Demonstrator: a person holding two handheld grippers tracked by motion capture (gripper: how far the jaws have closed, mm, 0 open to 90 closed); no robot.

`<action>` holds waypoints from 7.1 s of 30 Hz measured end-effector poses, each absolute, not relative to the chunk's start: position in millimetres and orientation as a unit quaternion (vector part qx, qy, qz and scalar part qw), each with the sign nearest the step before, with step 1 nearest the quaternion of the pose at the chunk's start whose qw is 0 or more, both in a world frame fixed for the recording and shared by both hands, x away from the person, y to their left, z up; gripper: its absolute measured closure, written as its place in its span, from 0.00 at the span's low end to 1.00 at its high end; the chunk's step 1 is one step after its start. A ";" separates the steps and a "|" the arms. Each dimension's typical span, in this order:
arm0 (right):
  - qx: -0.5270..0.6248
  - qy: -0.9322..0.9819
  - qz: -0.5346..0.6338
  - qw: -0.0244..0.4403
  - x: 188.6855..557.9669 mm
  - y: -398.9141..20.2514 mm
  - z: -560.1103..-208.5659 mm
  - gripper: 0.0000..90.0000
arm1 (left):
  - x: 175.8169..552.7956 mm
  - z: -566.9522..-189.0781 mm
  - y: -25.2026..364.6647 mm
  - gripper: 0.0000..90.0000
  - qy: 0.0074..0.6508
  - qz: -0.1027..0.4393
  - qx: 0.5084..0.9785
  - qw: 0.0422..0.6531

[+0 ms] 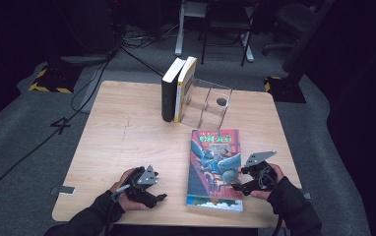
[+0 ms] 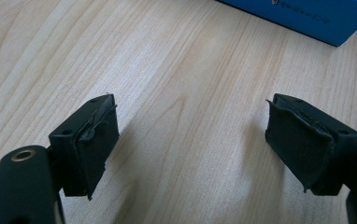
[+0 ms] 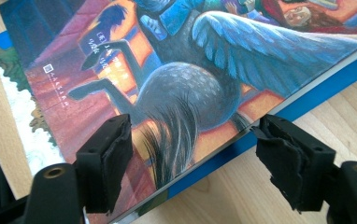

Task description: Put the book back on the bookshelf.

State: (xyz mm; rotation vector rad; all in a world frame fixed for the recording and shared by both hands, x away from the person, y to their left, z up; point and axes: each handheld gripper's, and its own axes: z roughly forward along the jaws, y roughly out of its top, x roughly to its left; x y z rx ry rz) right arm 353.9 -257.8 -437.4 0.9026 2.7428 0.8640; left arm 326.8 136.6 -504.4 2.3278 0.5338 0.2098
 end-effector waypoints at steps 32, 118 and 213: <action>0.324 0.884 0.331 0.060 401.4 -246.3 -436.4 0.43 | 328.0 -504.6 136.0 0.19 0.206 0.078 0.905 0.365; 0.219 0.827 0.511 0.085 393.2 -242.4 -418.3 0.90 | 471.9 -450.4 78.5 0.78 0.227 0.094 0.840 0.485; 0.105 0.776 0.571 0.247 298.9 -254.9 -384.6 0.95 | 336.9 -456.4 32.3 0.46 0.146 0.105 0.832 0.524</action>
